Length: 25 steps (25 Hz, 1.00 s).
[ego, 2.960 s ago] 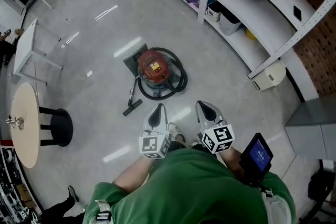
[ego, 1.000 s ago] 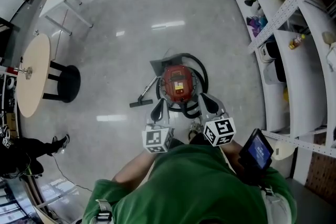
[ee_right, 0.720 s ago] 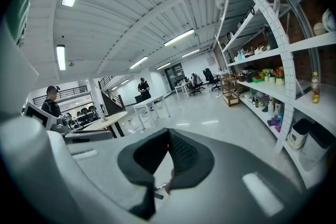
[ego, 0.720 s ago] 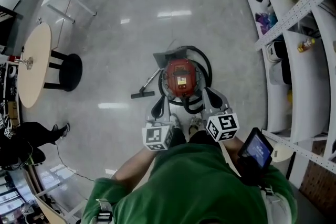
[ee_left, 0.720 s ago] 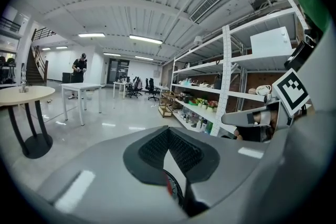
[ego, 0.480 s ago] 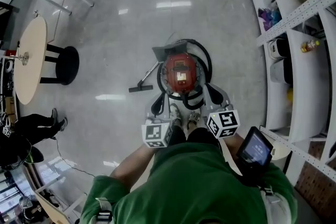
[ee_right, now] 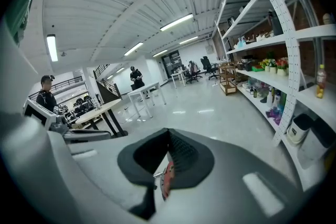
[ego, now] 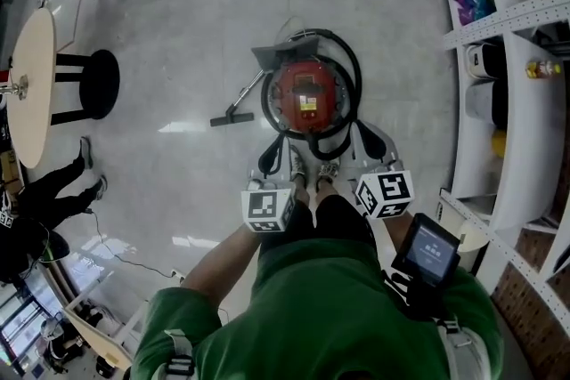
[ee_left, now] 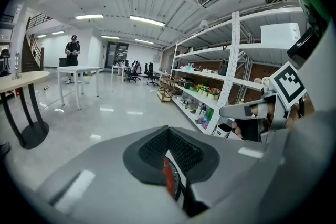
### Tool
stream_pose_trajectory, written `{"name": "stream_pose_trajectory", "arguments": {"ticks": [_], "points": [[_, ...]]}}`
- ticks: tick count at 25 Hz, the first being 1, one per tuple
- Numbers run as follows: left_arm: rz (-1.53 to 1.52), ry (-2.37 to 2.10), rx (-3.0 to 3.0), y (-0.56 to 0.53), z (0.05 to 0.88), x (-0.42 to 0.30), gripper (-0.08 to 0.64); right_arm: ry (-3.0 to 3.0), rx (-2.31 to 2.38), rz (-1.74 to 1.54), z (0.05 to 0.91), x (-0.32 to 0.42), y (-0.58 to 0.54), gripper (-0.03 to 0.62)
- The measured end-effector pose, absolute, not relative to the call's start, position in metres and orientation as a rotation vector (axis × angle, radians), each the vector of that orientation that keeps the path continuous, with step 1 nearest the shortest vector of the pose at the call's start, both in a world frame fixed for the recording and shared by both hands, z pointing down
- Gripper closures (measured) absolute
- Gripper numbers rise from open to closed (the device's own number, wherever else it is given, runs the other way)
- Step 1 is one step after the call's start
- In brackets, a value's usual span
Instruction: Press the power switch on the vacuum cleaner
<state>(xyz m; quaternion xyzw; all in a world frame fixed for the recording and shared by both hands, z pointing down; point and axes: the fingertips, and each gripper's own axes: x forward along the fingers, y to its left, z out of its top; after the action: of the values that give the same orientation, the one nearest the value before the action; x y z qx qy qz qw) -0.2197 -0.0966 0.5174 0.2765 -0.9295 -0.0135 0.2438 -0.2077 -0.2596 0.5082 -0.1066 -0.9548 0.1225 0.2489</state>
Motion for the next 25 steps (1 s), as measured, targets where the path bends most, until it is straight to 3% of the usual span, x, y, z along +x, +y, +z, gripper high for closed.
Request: {"name": "stream_pose_trajectory", "arguments": {"ticks": [25], "points": [[0.06,-2.287,0.705,-0.104,0.707,-0.237,0.554,-2.396,-0.35,0.306,0.67,-0.22,-0.254,0.591]]}}
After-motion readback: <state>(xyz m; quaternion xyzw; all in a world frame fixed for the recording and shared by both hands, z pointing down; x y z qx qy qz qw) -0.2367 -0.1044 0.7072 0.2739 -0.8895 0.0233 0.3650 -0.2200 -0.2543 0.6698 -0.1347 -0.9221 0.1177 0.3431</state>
